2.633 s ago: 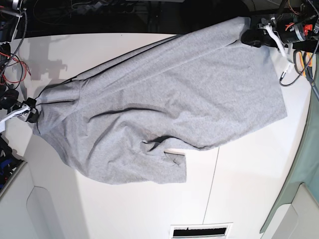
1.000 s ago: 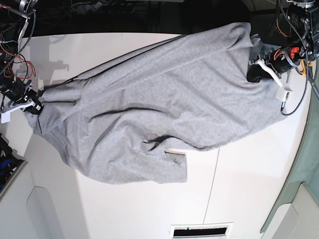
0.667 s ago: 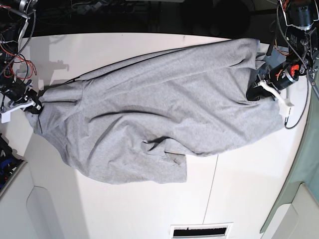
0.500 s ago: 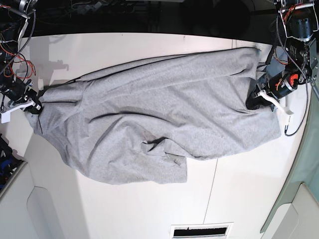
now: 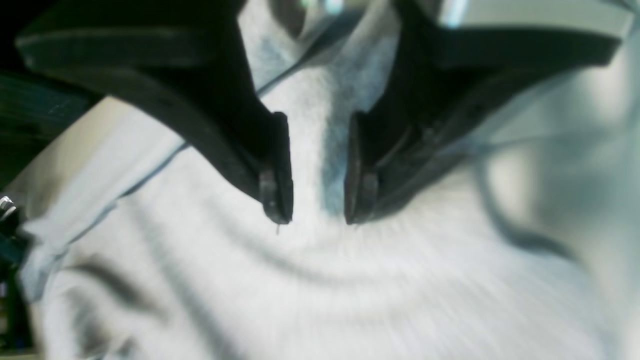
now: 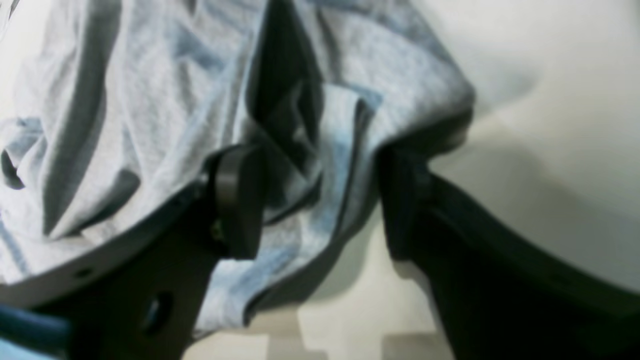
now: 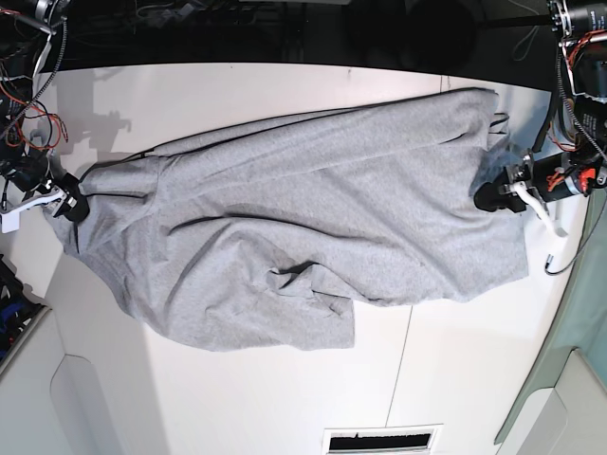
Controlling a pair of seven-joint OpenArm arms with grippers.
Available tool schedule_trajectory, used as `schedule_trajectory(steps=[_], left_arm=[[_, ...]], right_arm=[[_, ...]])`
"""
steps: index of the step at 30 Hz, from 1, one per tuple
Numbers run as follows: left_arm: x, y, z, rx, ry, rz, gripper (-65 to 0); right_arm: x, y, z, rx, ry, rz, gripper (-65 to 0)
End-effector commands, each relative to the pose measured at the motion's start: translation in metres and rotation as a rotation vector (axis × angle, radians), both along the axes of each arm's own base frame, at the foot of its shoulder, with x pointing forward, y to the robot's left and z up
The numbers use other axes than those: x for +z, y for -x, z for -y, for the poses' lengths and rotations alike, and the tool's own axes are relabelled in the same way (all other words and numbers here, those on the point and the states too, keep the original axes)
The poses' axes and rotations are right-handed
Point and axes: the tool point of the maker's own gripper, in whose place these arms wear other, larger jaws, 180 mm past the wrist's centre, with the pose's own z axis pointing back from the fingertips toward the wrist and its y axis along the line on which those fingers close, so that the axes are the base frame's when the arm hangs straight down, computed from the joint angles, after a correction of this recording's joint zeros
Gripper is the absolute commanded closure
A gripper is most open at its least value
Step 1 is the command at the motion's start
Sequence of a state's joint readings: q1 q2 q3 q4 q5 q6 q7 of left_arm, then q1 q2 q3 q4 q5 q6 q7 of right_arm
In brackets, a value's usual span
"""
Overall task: Layout the t-shirt on the table in an organized manner, then fold the t-shirt properly
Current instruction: 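Grasp the shirt edge with the left gripper and pull it outward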
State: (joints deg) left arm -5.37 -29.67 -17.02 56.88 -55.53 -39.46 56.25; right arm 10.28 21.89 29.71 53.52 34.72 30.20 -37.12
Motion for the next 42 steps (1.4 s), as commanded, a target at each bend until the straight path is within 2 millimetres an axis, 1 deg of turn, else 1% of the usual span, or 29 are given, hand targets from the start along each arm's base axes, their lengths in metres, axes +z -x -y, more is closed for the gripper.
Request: schedule_trajectory(steps=[1,4,6,9,12,13,16,17,19,21,27,31,33,37,40,42], left_arm=[[0.023,-0.010,-0.015,0.000,-0.019,0.059,-21.5],[0.030,0.006,-0.026,-0.015,-0.027,0.046,-21.5],[0.029,0.021,-0.028,-0.026,-0.014,0.019,-21.5],[0.027,0.043,-0.027,-0.013,0.030,-0.006,-21.7],[0.029,0.061,-0.035,0.052,0.064,0.001,-26.1],[0.029,0.068,-0.040,0.078,0.066,0.004,-27.0],[0.026,0.091,-0.053,0.144,0.064,-0.008,-29.5],[0.023,0.099,-0.054,0.160,0.067,-0.017,-31.4],[0.015,0.113,-0.052,0.173,0.078,-0.046,-34.9],[0.007,0.124,-0.043,0.181,0.099,-0.070,-36.2],[-0.006,0.127,-0.019,0.207,0.161,-0.069,-36.2],[-0.013,0.123,-0.019,0.229,0.127,-0.049,-36.2],[-0.016,0.121,-0.014,0.209,0.119,-0.055,-36.2],[-0.022,0.115,0.005,0.147,0.131,-0.071,-36.2],[-0.023,0.111,0.017,0.110,0.139,-0.077,-36.2],[-0.025,0.111,0.021,0.096,0.140,-0.082,-36.1]], right_arm=[[0.018,-0.009,0.018,-0.023,0.026,0.047,-36.5],[0.025,-0.009,0.031,-0.062,0.016,0.064,-36.5],[0.029,-0.008,0.040,-0.089,0.011,0.075,-36.5],[0.030,-0.005,0.048,-0.107,0.025,0.067,-36.5],[0.028,-0.003,0.049,-0.101,0.039,0.055,-36.5],[0.028,-0.003,0.049,-0.101,0.039,0.055,-37.9],[0.027,-0.002,0.049,-0.101,0.038,0.054,-44.9],[0.027,-0.002,0.049,-0.101,0.038,0.054,-44.9],[0.028,-0.003,0.048,-0.101,0.035,0.058,-44.9],[0.027,-0.003,0.046,-0.097,0.034,0.057,-44.9],[0.016,-0.003,0.029,-0.079,0.011,0.042,-44.9],[0.012,-0.004,0.018,-0.079,-0.011,0.045,-44.9],[0.009,-0.004,0.013,-0.077,-0.020,0.043,-44.9],[0.006,-0.006,0.004,-0.078,-0.039,0.049,-44.9],[0.004,-0.007,-0.001,-0.078,-0.043,0.051,-44.8],[0.003,-0.007,-0.001,-0.080,-0.036,0.053,-44.7]])
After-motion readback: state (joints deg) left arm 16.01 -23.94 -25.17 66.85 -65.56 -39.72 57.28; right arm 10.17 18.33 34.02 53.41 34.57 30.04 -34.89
